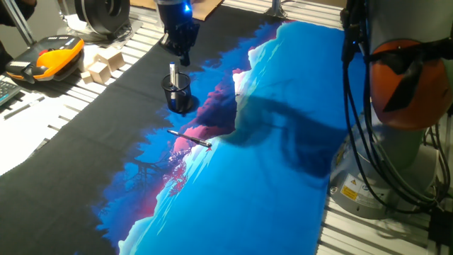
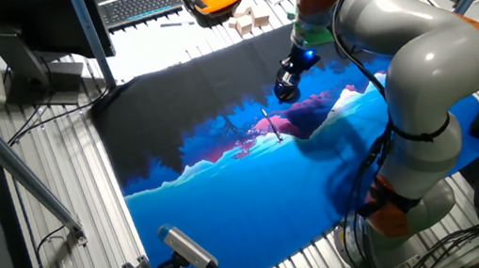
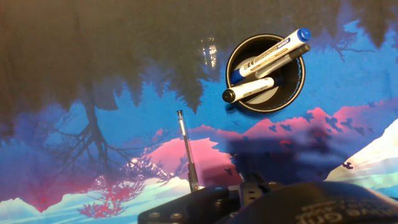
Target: Put the pen into the pen holder
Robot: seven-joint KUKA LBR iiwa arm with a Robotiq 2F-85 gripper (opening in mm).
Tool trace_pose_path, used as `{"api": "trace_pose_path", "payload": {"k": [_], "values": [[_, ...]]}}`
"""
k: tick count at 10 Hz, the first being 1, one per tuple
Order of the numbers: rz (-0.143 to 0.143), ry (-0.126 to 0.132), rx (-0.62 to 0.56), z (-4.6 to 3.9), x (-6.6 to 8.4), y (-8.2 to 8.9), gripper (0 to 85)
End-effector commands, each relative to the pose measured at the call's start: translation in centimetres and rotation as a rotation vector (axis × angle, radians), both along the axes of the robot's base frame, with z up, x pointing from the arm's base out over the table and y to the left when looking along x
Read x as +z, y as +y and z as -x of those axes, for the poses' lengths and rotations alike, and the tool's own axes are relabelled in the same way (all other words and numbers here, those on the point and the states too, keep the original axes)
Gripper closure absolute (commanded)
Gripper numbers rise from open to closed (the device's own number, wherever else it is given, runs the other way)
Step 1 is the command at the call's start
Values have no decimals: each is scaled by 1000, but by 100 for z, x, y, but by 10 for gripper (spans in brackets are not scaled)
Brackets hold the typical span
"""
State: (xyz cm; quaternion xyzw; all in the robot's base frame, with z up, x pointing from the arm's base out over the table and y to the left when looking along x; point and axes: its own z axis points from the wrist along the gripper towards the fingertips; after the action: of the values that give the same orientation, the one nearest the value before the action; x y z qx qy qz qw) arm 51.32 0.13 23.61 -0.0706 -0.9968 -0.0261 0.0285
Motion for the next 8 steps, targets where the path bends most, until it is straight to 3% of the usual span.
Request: {"api": "trace_pose_path", "payload": {"k": [1, 2, 4, 5, 6, 7, 8], "values": [[-4, 5, 4, 1, 0, -2, 850], [-19, 26, 1, 1, 0, -2, 850], [-49, 29, -2, -6, -24, 46, 850], [-23, 34, -10, -12, -59, 122, 680], [5, 34, -7, -22, -97, 196, 680], [12, 37, -8, -34, -137, 254, 510], [20, 44, 0, -49, -189, 306, 510]]}}
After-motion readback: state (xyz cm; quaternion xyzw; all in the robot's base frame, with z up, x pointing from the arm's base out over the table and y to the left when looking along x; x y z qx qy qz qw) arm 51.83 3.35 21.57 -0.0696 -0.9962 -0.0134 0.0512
